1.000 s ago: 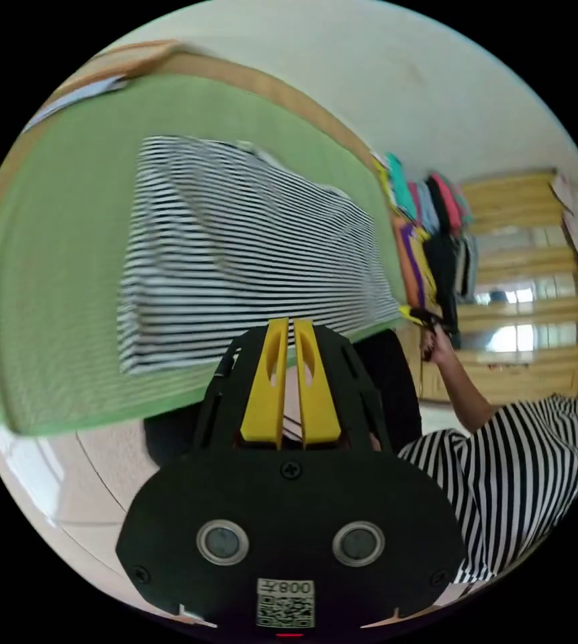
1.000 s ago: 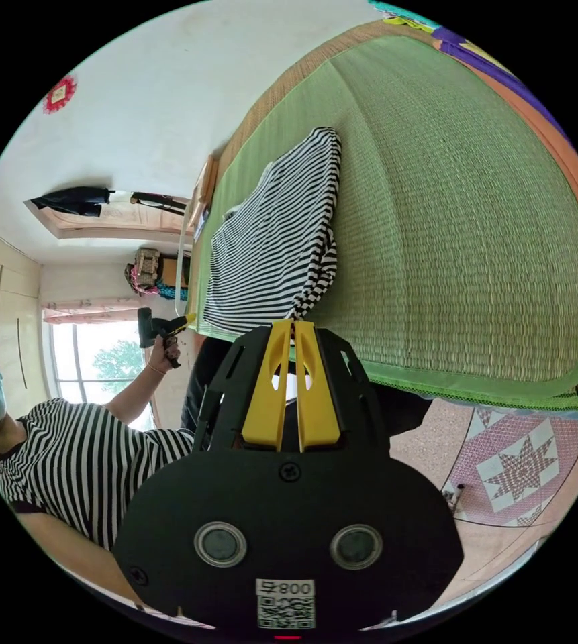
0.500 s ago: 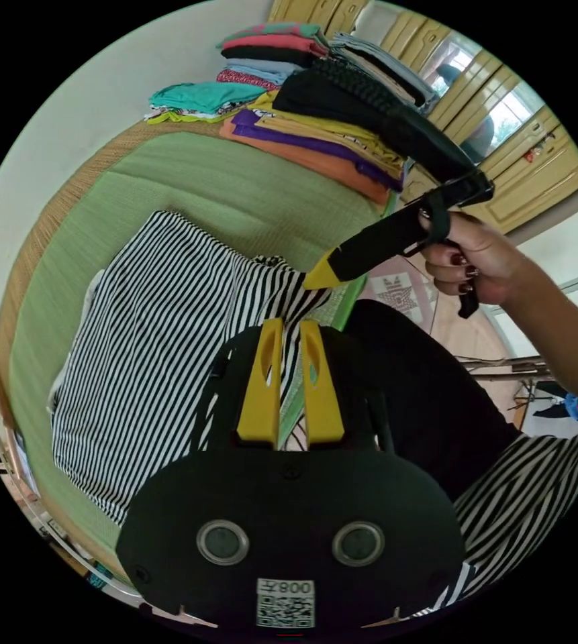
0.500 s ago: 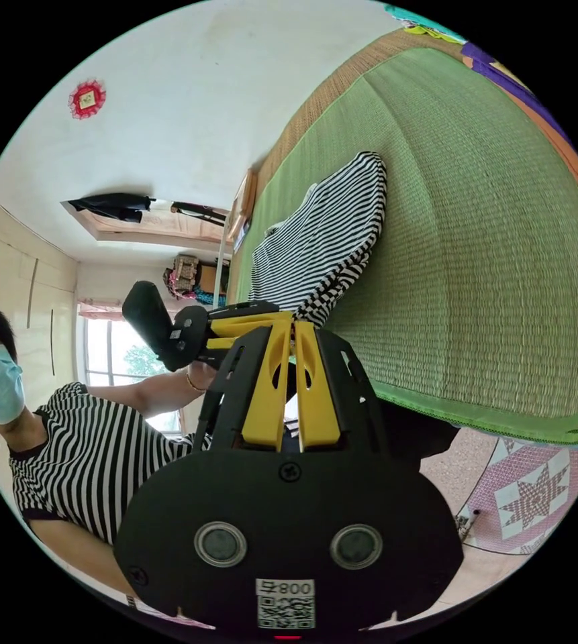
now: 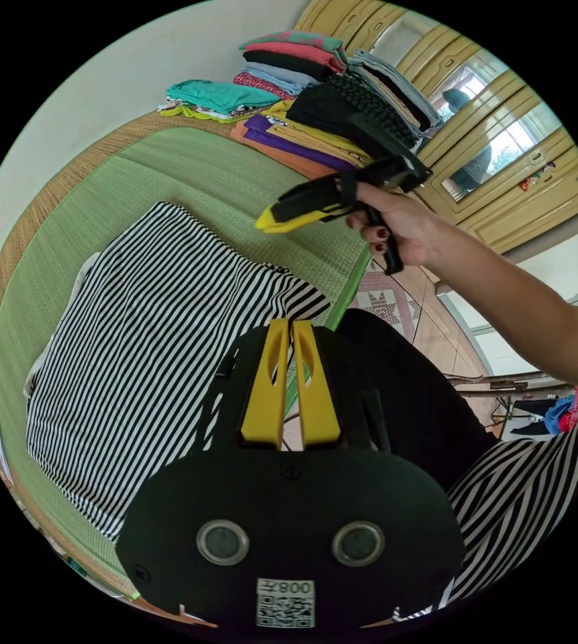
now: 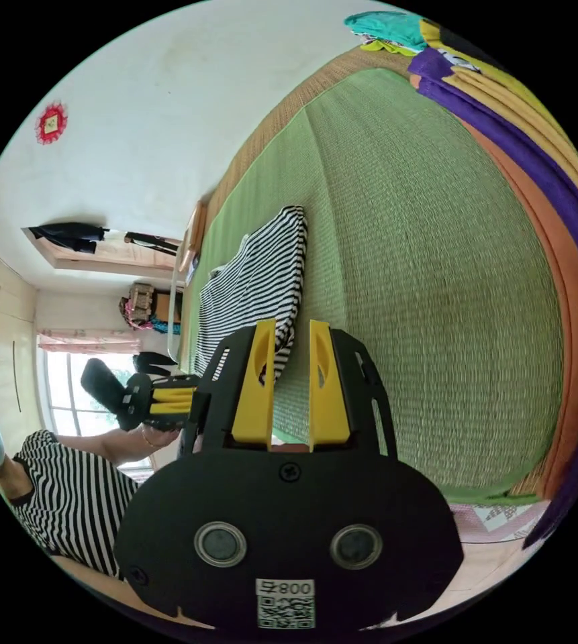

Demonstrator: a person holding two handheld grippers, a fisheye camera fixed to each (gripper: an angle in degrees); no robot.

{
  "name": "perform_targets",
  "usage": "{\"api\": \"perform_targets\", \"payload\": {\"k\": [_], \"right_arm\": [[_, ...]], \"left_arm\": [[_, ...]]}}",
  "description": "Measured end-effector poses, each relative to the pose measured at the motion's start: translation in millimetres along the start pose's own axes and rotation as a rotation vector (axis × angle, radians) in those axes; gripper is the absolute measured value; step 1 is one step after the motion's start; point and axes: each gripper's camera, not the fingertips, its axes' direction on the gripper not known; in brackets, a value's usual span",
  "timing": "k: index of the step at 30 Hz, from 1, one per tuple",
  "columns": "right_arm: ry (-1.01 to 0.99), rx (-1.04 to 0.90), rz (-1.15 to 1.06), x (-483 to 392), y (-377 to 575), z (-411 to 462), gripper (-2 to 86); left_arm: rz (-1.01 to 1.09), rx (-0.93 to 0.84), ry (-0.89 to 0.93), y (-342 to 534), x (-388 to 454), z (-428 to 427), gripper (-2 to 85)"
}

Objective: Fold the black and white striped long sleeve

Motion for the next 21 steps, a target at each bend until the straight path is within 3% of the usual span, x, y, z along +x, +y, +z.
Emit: {"api": "perform_targets", "payload": {"k": [6,21], "right_arm": [[0.057,-0.063,-0.008,-6,-63,48,8.9],[-0.012,-0.075,-0.016,-12,-145,117,5.5]], "left_arm": [[0.004,0.009,0.027,-6,6,13,0.9],[-0.031,0.057,0.124,2,0,12,1.0]]}}
